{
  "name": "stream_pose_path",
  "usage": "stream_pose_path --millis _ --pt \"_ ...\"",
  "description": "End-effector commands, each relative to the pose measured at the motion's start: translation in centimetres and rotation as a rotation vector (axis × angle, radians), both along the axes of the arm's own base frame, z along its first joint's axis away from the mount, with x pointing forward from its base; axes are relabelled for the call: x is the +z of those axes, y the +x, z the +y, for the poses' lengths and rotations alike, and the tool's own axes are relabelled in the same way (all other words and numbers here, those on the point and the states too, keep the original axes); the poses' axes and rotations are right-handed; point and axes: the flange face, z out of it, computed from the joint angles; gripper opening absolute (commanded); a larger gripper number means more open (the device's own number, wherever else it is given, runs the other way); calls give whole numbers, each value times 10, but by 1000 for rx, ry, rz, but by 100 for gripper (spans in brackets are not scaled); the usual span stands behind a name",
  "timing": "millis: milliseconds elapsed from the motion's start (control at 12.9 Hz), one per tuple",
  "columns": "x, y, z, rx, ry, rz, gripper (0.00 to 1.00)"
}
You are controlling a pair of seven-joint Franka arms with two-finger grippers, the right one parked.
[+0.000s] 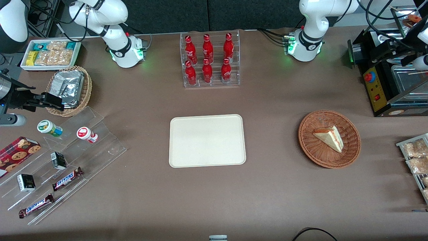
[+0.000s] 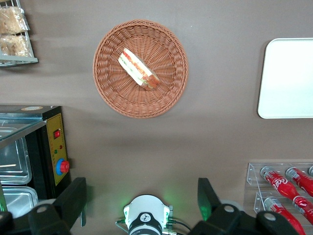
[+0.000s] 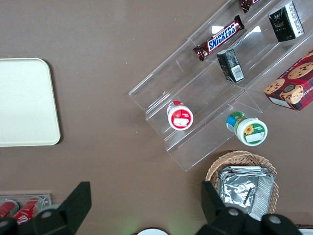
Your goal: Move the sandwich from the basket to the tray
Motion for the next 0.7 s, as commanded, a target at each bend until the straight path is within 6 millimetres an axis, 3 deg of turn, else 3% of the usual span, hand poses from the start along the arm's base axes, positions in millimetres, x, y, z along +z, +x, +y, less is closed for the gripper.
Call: stream_pose_path --millis 0,233,621 --pt "7 -3 -1 -1 -5 7 100" --pt "2 6 1 -5 3 10 100" --pt "-53 47 10 139 109 62 100"
